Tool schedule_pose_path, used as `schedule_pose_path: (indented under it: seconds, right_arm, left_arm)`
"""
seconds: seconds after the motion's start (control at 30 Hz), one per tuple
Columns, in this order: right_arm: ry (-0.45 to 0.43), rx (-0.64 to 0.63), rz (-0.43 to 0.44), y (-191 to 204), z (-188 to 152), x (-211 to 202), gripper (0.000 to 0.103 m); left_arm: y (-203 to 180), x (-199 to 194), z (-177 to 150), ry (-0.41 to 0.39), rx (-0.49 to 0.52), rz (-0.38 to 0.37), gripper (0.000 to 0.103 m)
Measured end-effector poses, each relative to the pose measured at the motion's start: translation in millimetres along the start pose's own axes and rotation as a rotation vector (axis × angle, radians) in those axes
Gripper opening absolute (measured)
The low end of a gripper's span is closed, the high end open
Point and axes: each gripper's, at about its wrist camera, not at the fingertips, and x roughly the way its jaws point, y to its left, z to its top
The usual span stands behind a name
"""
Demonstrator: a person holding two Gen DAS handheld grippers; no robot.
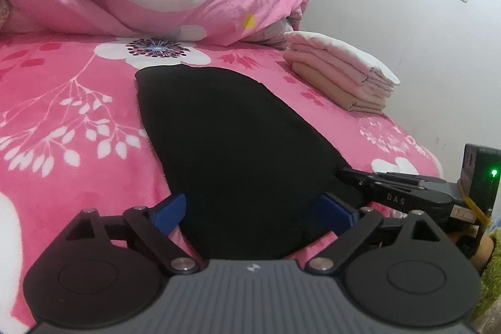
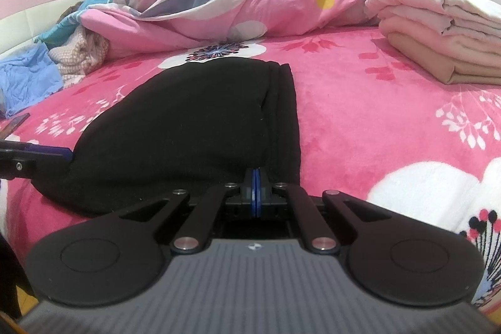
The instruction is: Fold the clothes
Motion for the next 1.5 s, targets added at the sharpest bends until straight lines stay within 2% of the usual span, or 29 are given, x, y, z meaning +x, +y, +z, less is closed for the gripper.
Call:
schedule_pose_path:
  seconds: [0.27, 0.57, 1.5]
  right_arm:
    - [-0.001, 0.002, 0.0, -0.5, -0.1, 0.5, 0.0]
    - [-0.002, 0.004, 0.001, -0.2, -0.4, 0.2, 0.0]
    - [-0.004, 0.009, 0.004, -1.5, -0.7, 0.5, 0.0]
  left_arm:
    - [7.9, 0.8, 2.4, 0.016, -0.062, 0.01, 0.099]
    - [1.5, -1.1, 2.1, 0.018, -0.046, 0.029, 0.103]
    - [-1.0, -6.8, 6.2, 0.006, -0.046, 0.054, 0.103]
